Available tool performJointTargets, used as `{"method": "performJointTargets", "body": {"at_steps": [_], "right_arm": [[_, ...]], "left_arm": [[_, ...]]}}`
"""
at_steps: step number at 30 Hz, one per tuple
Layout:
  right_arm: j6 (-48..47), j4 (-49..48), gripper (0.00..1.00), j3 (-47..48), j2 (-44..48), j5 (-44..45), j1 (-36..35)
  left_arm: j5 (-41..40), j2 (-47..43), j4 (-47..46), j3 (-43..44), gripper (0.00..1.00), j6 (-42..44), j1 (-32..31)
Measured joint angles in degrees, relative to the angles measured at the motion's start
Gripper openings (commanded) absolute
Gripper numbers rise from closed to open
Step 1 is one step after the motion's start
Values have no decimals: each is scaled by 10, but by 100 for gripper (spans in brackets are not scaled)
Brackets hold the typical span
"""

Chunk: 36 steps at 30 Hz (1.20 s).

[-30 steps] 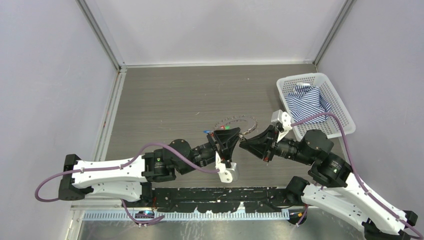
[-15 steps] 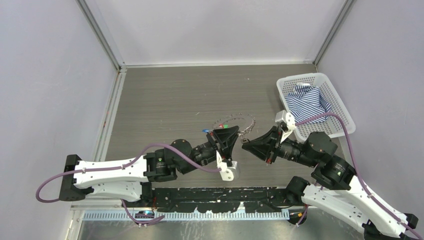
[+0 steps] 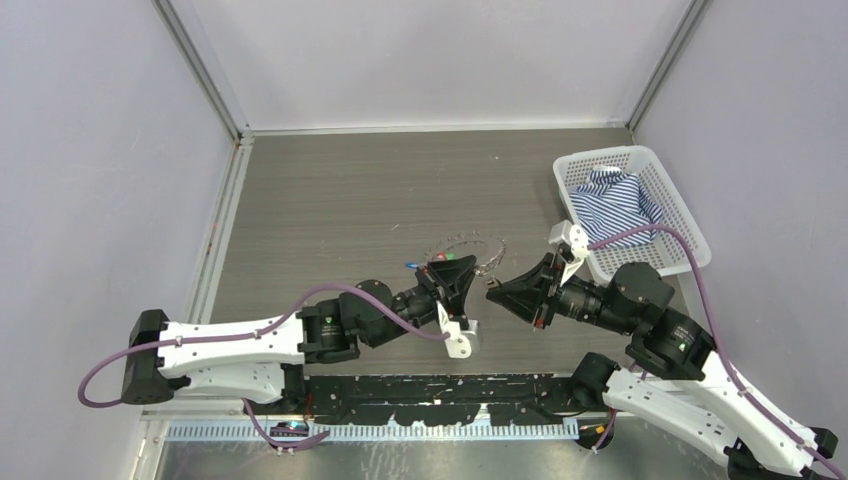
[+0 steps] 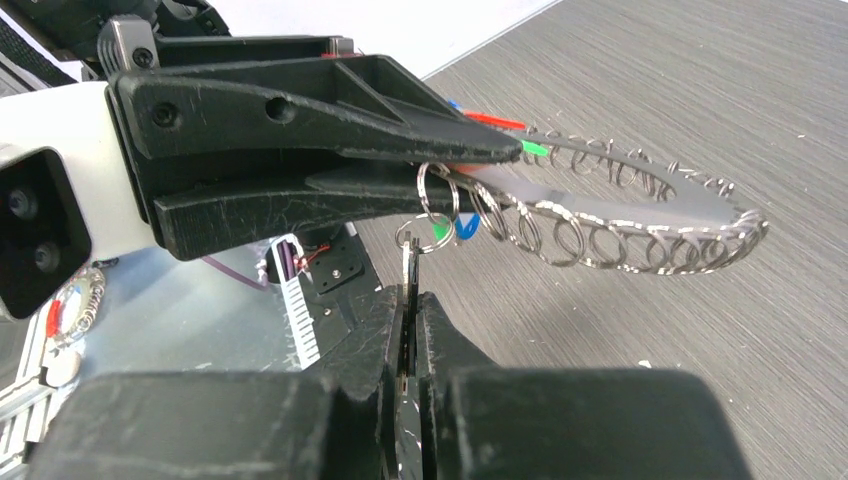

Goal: Remove the keys from the keyring

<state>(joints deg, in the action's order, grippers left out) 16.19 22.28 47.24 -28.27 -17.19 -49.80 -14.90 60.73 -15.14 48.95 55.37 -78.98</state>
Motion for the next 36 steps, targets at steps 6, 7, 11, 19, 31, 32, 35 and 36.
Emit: {"method": "performJointTargets", "body": {"at_steps": [6, 7, 11, 19, 31, 32, 35, 36], "right_arm": [[-16, 32, 1, 34, -25, -2, 0], [-22, 40, 1, 42, -31, -3, 0], [-40, 73, 1, 72, -57, -5, 0], [-69, 200, 1, 183, -139, -10, 0], [-76, 408, 1, 297, -304, -21, -1], [-77, 418, 1, 304, -314, -21, -2], [-81, 437, 1, 322, -336, -23, -3], [-81, 438, 1, 323, -339, -24, -3]], "left_arm": [[17, -2, 2, -5, 0, -20, 7], [27, -7, 8, -5, 0, -30, 12], [56, -17, 34, -3, 0, -59, 25], [89, -27, 28, -20, 0, -115, 34], [91, -30, -159, -188, 0, -210, 36], [92, -30, -175, -198, 0, -216, 36], [92, -31, -223, -224, 0, -238, 36], [92, -33, -233, -231, 0, -247, 36]]}}
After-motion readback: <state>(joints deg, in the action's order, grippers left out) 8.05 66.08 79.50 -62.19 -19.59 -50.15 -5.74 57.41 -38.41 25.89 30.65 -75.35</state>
